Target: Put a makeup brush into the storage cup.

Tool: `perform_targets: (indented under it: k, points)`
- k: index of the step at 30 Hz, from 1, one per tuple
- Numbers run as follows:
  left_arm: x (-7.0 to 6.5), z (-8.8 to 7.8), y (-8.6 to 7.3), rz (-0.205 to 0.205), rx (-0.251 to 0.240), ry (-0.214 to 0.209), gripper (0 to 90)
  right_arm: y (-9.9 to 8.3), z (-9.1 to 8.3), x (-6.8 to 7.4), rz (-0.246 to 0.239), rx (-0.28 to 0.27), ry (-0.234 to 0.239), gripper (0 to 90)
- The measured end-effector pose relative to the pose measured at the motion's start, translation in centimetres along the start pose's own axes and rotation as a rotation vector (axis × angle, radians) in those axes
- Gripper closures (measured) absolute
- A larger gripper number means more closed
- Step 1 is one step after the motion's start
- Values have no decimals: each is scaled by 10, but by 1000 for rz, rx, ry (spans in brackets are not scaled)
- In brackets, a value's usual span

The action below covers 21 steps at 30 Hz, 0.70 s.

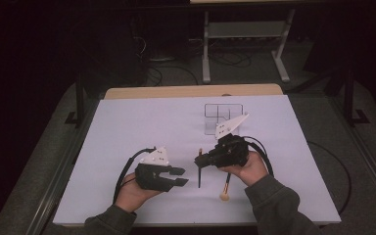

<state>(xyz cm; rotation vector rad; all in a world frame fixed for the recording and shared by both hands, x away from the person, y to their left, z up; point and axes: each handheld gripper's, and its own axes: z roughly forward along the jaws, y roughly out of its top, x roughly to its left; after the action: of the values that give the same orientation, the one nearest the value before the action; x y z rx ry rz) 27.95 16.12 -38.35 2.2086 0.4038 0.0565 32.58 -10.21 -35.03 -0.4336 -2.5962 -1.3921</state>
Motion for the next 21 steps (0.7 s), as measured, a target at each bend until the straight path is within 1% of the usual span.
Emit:
perform_targets:
  k: [1, 2, 4, 5, 9, 11, 12, 15, 17, 18, 20, 21]
  points:
    - [0, -1, -1, -4, 0, 7, 613, 0, -1, -2, 6, 4, -2, 828]
    - [1, -2, -2, -8, 3, 16, 607, 0, -2, -3, 3, 7, -7, 828]
    - [3, -4, -5, -17, 2, 31, 601, 0, -4, -5, 15, 16, -16, 828]
    - [4, -5, -5, -13, 7, 38, 602, 1, -5, -6, 14, 22, -19, 828]
    - [7, -9, -12, -32, 12, 62, 589, 3, -9, -10, 5, 39, -39, 828]
    - [9, -12, -14, -32, 14, 74, 586, 4, -11, -12, 12, 39, -37, 828]
    - [10, -14, -15, -29, 12, 80, 583, 4, -13, -13, 16, 43, -50, 827]
    - [11, -17, -19, -47, 9, 94, 574, 5, -17, -17, 19, 48, -59, 827]
    - [12, -20, -22, -52, 8, 106, 568, 6, -21, -19, 22, 48, -63, 828]
    - [12, -21, -23, -49, 17, 114, 567, 6, -22, -20, 19, 52, -69, 827]
    - [13, -24, -26, -59, 16, 123, 563, 7, -25, -22, 17, 54, -75, 828]
    - [14, -26, -27, -60, 18, 125, 564, 8, -27, -23, 24, 57, -77, 827]
